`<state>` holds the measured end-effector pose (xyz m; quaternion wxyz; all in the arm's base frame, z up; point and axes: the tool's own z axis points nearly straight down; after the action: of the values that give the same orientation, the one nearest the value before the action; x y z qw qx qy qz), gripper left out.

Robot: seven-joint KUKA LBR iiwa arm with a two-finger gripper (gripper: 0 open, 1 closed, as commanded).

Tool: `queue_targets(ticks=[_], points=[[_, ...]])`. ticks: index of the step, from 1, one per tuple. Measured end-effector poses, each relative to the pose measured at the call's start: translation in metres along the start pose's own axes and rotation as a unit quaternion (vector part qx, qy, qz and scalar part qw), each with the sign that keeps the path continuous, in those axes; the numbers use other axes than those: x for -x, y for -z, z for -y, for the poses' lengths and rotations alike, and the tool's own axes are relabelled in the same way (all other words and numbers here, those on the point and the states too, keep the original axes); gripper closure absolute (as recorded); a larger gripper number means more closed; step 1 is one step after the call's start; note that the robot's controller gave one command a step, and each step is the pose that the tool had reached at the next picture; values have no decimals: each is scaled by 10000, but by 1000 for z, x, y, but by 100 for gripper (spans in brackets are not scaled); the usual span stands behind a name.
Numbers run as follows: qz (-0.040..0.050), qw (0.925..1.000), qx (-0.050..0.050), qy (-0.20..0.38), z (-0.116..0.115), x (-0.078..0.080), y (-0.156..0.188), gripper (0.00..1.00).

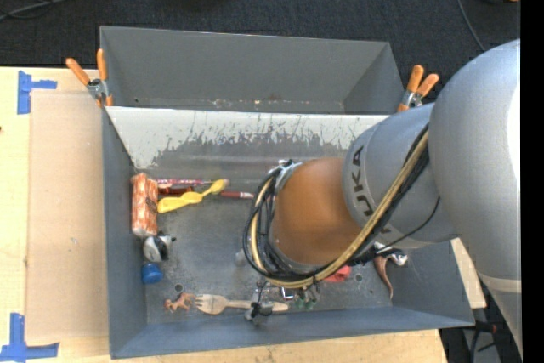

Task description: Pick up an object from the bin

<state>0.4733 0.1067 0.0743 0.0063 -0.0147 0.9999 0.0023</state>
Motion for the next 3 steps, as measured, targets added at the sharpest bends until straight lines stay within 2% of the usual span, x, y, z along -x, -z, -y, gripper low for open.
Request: queue_targets(ticks=[1, 2, 3], points=[[-77, 9994, -16, 335, -27, 4, -5, 100], [-79, 9994, -16, 330, -27, 4, -4, 100], [-146, 9994, -33, 324, -26, 1, 22, 100]])
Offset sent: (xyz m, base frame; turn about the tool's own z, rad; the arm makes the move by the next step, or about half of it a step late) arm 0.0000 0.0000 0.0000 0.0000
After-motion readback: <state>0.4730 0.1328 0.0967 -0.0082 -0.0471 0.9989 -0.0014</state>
